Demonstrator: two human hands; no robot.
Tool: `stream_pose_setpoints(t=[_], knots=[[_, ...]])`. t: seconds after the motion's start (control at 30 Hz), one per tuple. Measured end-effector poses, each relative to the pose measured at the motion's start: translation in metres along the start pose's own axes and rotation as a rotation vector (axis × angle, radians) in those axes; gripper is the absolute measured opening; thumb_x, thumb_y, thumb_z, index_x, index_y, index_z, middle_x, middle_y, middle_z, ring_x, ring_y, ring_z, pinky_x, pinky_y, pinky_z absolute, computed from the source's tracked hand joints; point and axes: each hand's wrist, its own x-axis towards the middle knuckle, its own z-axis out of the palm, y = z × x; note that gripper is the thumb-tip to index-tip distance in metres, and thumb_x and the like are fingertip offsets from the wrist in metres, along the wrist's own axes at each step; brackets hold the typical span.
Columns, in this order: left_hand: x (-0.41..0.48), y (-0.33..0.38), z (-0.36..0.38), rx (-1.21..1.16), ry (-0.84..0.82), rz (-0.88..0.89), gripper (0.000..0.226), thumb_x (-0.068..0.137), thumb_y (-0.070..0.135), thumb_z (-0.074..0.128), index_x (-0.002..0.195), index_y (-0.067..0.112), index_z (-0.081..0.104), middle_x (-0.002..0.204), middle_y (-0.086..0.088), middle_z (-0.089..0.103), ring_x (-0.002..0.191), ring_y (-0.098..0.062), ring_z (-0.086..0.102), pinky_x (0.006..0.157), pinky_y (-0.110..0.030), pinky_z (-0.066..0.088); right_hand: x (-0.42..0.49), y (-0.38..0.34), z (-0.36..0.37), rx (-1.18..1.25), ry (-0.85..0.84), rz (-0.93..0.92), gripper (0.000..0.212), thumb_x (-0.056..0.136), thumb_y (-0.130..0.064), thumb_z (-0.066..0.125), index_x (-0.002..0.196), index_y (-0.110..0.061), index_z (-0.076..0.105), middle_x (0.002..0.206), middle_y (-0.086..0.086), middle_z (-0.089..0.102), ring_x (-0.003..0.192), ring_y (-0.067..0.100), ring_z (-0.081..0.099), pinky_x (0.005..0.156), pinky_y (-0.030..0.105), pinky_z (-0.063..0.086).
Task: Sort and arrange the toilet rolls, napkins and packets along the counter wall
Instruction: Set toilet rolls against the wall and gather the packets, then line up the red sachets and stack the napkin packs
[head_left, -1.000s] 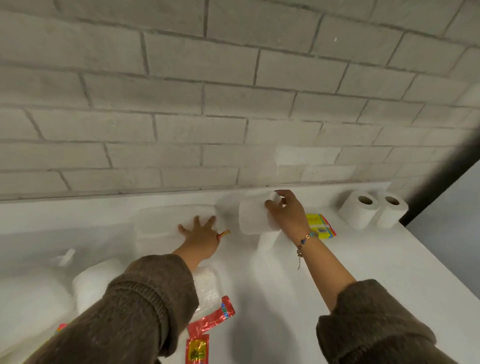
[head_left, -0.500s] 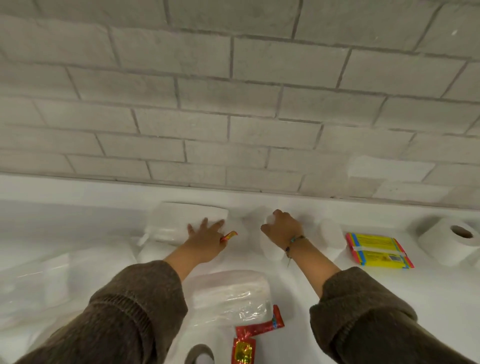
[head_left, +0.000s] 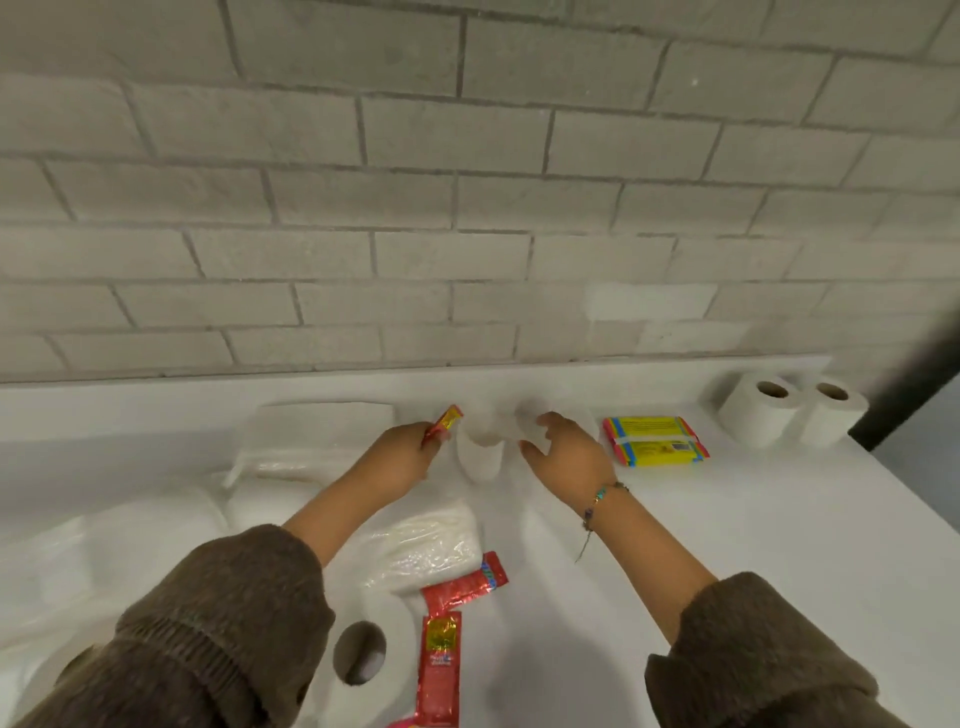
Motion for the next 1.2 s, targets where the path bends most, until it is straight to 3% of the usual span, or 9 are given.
stream_pose_setpoints(t=[0.1,0.2,0.33,0.6,0.73,0.87,0.97,1.1,1.2], knots=[[-0.018,0.021,0.016,-0.246,-0.044,-0.068,0.041,0.095,0.048,0.038,0.105,0.014,0.059,0.081,-0.001,0.048,0.076,-0.017,0.047,0.075,-0.032,0.041,-0.030,0.014,-0.009,0.022,0.041,0.040,0.046,0.089,-0.038,0.055,0.129,-0.016,0.048,0.124,0.006,0.059,0.109,0.022,0.058,0.083,0.027,0.046],[-0.036,0.041,0.034,-0.542,-0.146,-0.252,0.046,0.095,0.040,0.037,0.124,0.009,0.055,0.073,0.002,0.042,0.062,-0.012,0.037,0.057,-0.027,0.038,-0.056,0.030,-0.014,0.042,0.056,0.093,0.044,0.088,-0.039,0.056,0.127,-0.018,0.050,0.123,0.004,0.059,0.105,0.021,0.060,0.081,0.025,0.045],[-0.072,0.043,0.072,-0.158,-0.276,0.055,0.041,0.097,0.039,0.030,0.131,0.027,0.049,0.124,0.001,0.058,0.108,-0.019,0.056,0.099,-0.032,0.041,-0.085,0.051,-0.018,0.041,0.061,0.159,0.042,0.089,-0.038,0.055,0.126,-0.020,0.049,0.125,0.003,0.058,0.107,0.018,0.059,0.082,0.024,0.043],[-0.143,0.022,0.137,0.085,-0.318,0.092,0.045,0.093,0.050,0.038,0.132,0.029,0.046,0.128,0.003,0.058,0.113,-0.018,0.056,0.090,-0.027,0.042,-0.118,0.062,-0.004,0.031,0.037,0.153,0.037,0.090,-0.035,0.054,0.124,-0.020,0.052,0.125,0.002,0.058,0.107,0.017,0.059,0.077,0.019,0.038],[-0.170,0.006,0.135,0.003,-0.278,-0.003,0.047,0.092,0.053,0.039,0.131,0.029,0.047,0.126,0.005,0.060,0.109,-0.015,0.058,0.096,-0.030,0.046,-0.120,0.053,0.026,0.023,-0.071,0.022,0.030,0.090,-0.026,0.056,0.119,-0.019,0.057,0.122,0.002,0.060,0.109,0.018,0.057,0.087,0.023,0.042],[-0.188,-0.002,0.129,-0.054,-0.211,-0.090,0.039,0.093,0.047,0.043,0.127,0.030,0.052,0.117,0.006,0.063,0.102,-0.013,0.059,0.086,-0.024,0.044,-0.114,0.043,0.065,-0.067,-0.296,-0.292,0.033,0.089,-0.012,0.052,0.119,-0.020,0.061,0.129,0.001,0.057,0.115,0.025,0.052,0.097,0.037,0.042],[-0.197,-0.002,0.120,-0.091,-0.176,-0.136,0.031,0.092,0.047,0.045,0.115,0.030,0.058,0.095,0.006,0.065,0.086,-0.010,0.060,0.076,-0.024,0.045,-0.105,0.033,0.086,-0.052,-0.393,-0.469,0.045,0.085,-0.003,0.051,0.126,-0.020,0.057,0.135,0.002,0.053,0.122,0.024,0.048,0.103,0.033,0.038],[-0.202,0.001,0.109,-0.141,-0.127,-0.164,0.023,0.090,0.047,0.047,0.098,0.030,0.059,0.083,0.005,0.063,0.082,-0.014,0.062,0.078,-0.032,0.050,-0.097,0.032,0.110,-0.284,-0.374,-0.548,0.039,0.086,-0.008,0.050,0.123,-0.018,0.055,0.127,0.003,0.056,0.117,0.025,0.049,0.092,0.034,0.040],[-0.205,0.010,0.093,-0.242,-0.117,-0.176,0.025,0.090,0.045,0.044,0.106,0.033,0.059,0.096,0.002,0.067,0.090,-0.013,0.064,0.085,-0.032,0.050,-0.090,0.027,0.110,-0.508,-0.327,-0.629,0.029,0.085,-0.006,0.049,0.112,-0.015,0.057,0.111,0.007,0.060,0.098,0.028,0.055,0.080,0.032,0.037]])
